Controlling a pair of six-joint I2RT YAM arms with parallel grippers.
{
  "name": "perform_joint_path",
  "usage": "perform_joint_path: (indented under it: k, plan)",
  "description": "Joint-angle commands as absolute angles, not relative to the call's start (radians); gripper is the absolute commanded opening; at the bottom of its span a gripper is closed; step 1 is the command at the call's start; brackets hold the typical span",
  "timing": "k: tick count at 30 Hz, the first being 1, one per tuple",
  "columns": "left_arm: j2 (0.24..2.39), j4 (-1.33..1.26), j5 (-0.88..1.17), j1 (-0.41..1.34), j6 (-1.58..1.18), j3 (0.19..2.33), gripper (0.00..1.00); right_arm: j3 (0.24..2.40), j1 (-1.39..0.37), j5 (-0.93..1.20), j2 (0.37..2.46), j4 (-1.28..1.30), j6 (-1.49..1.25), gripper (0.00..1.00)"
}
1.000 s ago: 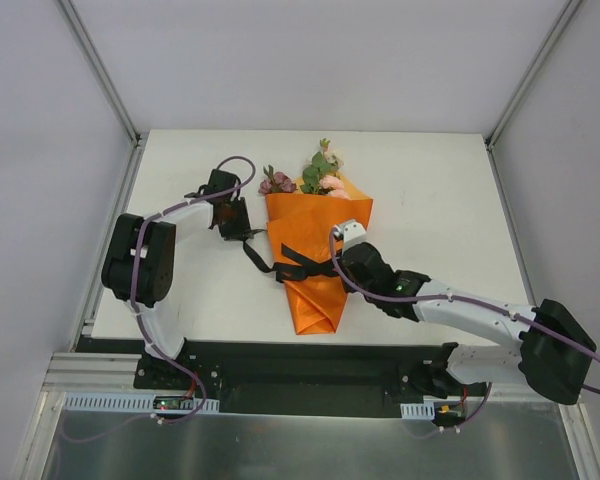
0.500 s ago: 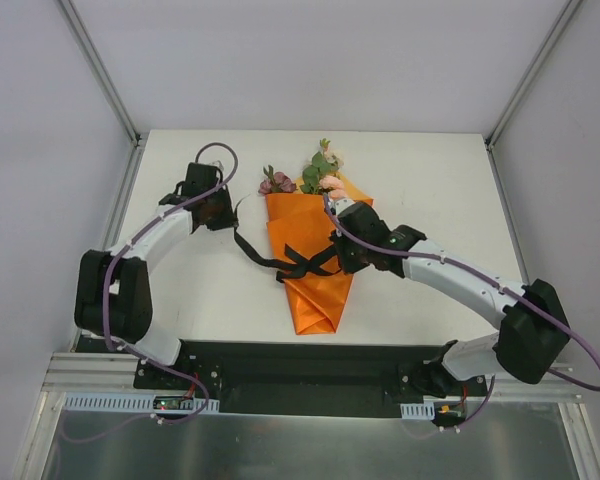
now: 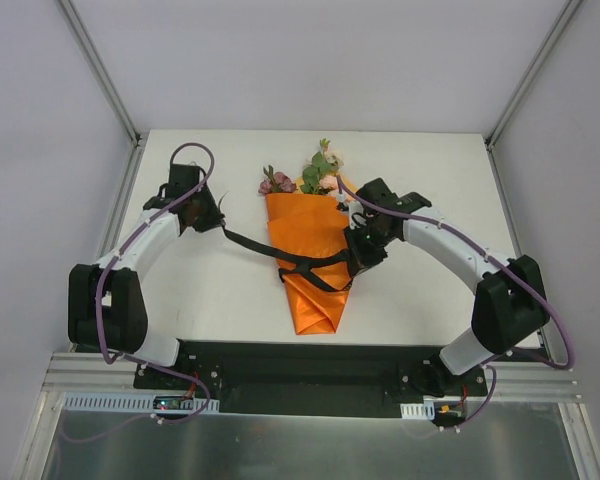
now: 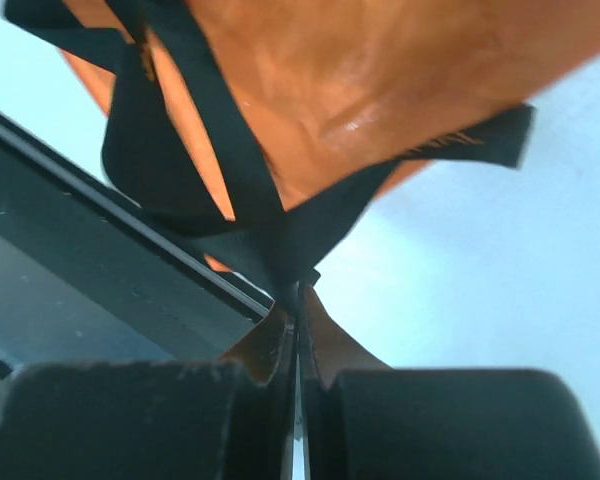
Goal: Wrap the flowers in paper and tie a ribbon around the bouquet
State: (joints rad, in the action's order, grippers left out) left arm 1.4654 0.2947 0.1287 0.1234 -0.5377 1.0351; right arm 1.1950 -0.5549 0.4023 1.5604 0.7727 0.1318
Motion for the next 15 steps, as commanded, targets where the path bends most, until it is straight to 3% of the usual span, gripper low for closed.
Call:
perform_joint_path:
  k: [1,6,7,9,10,15]
  plan:
    - [1.462,0.382,0.049,0.118,-0.594,0.997,0.00,1.282,-0.580,0.119,1.558,1.009,0.164,0.00]
    - [1.531,0.385,0.136,0.115,-0.513,1.003,0.00,1.302,-0.580,0.120,1.580,0.983,0.169,0.00]
    - [1.540,0.385,0.150,0.115,-0.500,1.006,0.07,1.308,-0.581,0.136,1.586,0.977,0.170,0.00]
    - [1.536,0.385,0.204,0.117,-0.433,1.008,0.30,1.310,-0.581,0.158,1.592,0.951,0.176,0.00]
    - [1.507,0.379,0.259,0.120,-0.404,1.003,0.47,1.310,-0.583,0.184,1.591,0.940,0.181,0.00]
    - [1.414,0.359,0.371,0.173,-0.174,0.985,0.70,1.313,-0.583,0.233,1.604,0.911,0.218,0.00]
